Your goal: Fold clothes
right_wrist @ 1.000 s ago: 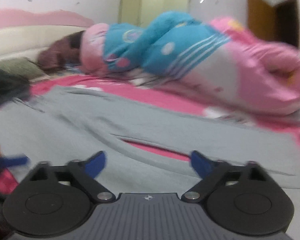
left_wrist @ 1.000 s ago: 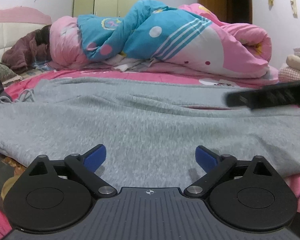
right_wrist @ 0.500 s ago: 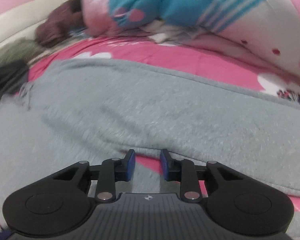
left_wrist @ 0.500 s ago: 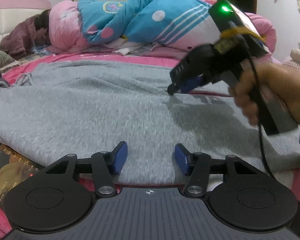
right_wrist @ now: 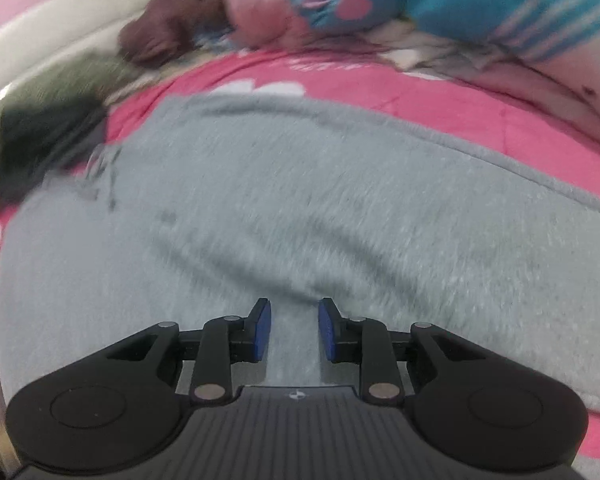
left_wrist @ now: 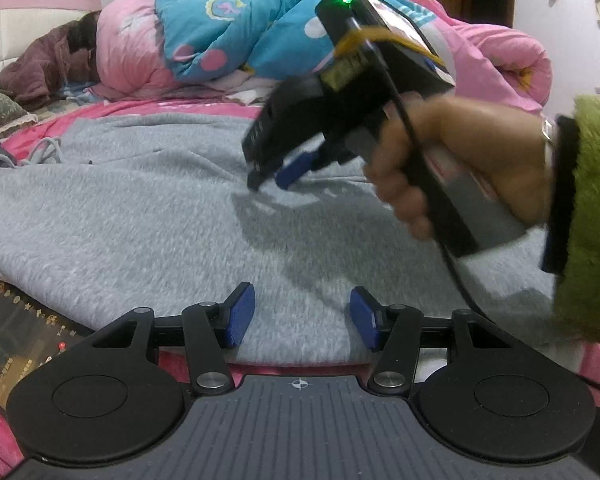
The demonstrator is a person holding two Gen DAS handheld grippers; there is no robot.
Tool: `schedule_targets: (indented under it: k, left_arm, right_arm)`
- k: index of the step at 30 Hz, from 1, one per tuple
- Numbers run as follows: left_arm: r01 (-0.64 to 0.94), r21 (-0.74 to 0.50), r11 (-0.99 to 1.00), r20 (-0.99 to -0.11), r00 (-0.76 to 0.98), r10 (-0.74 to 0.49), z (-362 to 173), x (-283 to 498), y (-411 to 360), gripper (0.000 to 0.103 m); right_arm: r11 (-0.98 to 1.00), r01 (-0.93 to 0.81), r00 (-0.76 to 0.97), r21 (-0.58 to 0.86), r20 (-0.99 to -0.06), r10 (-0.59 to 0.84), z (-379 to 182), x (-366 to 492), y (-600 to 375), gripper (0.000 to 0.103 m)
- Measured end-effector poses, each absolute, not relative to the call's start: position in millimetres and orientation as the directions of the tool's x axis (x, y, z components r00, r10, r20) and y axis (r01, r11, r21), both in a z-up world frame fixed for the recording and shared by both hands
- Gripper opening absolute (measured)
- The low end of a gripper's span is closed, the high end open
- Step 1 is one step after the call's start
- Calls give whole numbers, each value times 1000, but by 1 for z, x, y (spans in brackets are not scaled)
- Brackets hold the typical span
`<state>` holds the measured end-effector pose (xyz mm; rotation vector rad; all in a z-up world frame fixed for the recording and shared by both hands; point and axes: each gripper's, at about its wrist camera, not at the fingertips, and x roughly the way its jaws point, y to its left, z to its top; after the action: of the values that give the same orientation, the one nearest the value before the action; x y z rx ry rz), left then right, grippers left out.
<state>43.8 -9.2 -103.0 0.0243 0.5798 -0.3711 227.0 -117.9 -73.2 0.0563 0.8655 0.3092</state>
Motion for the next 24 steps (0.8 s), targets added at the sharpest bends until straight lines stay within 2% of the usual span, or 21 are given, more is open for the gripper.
schedule_targets:
  k: [3, 5, 12, 16, 24]
  left_arm:
    - [351, -84, 932, -542, 769, -339, -103, 44, -8, 55]
    - [354, -89, 931, -544, 766, -343, -103, 44, -7, 55]
    - [356, -89, 930, -547, 763, -345, -104, 43, -6, 55]
    - [356, -86, 930, -545, 765, -343, -104, 42, -6, 55]
    - [356, -115, 927, -548, 756, -358, -103, 42, -3, 55]
  right_arm:
    - [958, -227, 629, 173, -725, 280, -58, 221, -123, 28]
    - [940, -262, 609, 219, -718, 337, -49, 208, -126, 29]
    - [931, -279, 598, 234, -717, 359, -49, 209, -116, 29]
    - [926, -288, 591, 242, -716, 371, -49, 210, -110, 23]
    - [914, -309, 572, 263, -716, 400, -48, 193, -116, 26]
